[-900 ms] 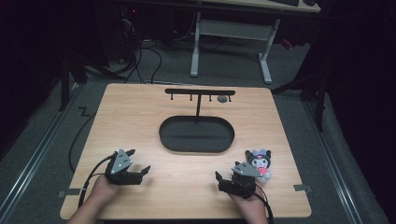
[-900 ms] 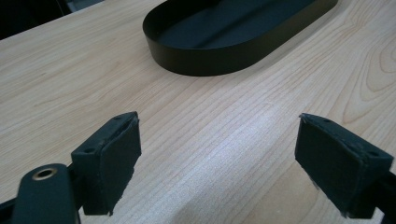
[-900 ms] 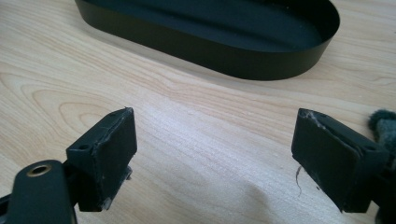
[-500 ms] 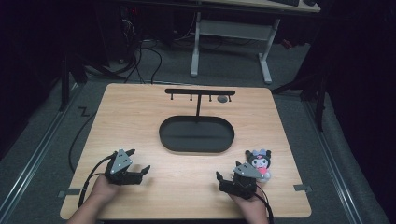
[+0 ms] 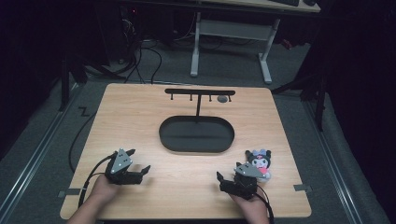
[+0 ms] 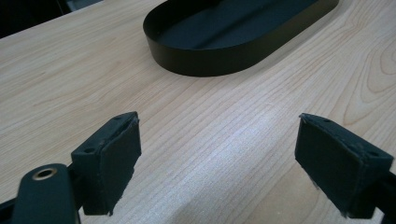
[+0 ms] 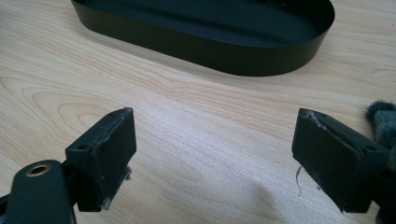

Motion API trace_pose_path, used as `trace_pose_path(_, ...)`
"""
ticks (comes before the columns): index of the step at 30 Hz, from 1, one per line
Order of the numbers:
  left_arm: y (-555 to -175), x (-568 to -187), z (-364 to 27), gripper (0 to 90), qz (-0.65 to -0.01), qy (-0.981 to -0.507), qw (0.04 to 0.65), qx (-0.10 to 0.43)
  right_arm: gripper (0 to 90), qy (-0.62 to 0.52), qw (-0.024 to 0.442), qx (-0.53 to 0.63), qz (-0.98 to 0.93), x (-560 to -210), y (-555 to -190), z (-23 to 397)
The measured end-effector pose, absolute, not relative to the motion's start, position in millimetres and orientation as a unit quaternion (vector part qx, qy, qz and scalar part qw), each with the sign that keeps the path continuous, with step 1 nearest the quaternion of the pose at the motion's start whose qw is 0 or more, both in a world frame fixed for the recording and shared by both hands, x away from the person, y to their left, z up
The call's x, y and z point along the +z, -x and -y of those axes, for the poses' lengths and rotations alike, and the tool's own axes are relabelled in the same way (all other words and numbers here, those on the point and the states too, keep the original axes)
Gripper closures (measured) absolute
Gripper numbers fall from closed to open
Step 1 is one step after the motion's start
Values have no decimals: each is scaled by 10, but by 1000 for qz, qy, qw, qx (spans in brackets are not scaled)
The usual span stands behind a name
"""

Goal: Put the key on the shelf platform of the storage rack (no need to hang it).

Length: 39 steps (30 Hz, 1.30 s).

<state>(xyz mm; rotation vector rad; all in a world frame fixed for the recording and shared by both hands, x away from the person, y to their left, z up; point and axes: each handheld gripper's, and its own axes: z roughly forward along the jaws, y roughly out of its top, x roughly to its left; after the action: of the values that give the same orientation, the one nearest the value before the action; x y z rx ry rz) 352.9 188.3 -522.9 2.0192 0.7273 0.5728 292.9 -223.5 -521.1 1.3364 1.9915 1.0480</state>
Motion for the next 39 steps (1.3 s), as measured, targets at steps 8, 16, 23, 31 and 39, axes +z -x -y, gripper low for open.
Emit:
trace_pose_path(8, -3528, -5230, -1878, 153, -292, -816, 442, 232, 110, -491, 248, 390, -739, -5209, -2936, 2224)
trace_pose_path(16, -3528, -5230, -1877, 153, -291, -816, 442, 232, 64, -488, 240, 374, -751, -5190, -2938, 2200)
trace_pose_path(23, -3527, -5230, -1875, 153, -291, -816, 442, 233, 54, -484, 234, 360, -763, -5172, -2937, 2158)
trace_pose_path(31, -3515, -5234, -1865, 153, -288, -819, 436, 236, 27, -486, 227, 341, -772, -5144, -2936, 2148)
trace_pose_path(39, -3509, -5234, -1866, 154, -287, -819, 437, 237, 15, -485, 236, 318, -780, -5073, -2979, 2147)
